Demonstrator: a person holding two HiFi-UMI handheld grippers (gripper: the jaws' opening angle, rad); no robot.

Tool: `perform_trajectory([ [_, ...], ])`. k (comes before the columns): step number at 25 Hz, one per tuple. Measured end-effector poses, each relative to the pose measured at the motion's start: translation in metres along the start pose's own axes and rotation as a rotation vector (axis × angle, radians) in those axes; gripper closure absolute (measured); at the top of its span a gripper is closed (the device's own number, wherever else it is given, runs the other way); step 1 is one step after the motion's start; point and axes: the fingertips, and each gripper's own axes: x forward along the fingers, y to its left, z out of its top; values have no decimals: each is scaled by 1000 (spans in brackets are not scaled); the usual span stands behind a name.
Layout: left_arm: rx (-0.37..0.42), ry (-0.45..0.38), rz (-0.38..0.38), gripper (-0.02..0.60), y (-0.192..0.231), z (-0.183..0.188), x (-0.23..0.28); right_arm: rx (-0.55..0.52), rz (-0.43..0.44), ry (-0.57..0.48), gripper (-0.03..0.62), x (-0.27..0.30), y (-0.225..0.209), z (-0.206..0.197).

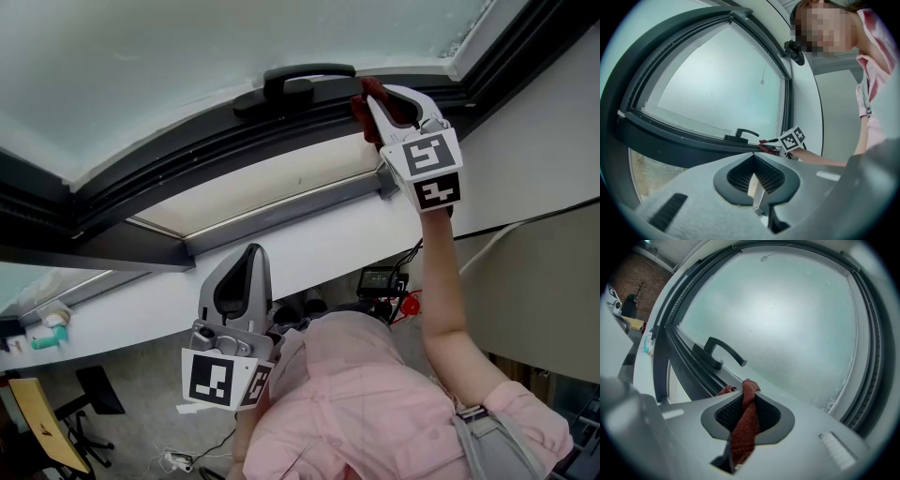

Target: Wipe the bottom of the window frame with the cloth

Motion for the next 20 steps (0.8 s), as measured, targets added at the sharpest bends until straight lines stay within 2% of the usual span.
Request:
perform_trajectory([
  [20, -3, -10, 43, 588, -25, -12, 6, 33, -21, -16, 530, -9, -42, -25],
])
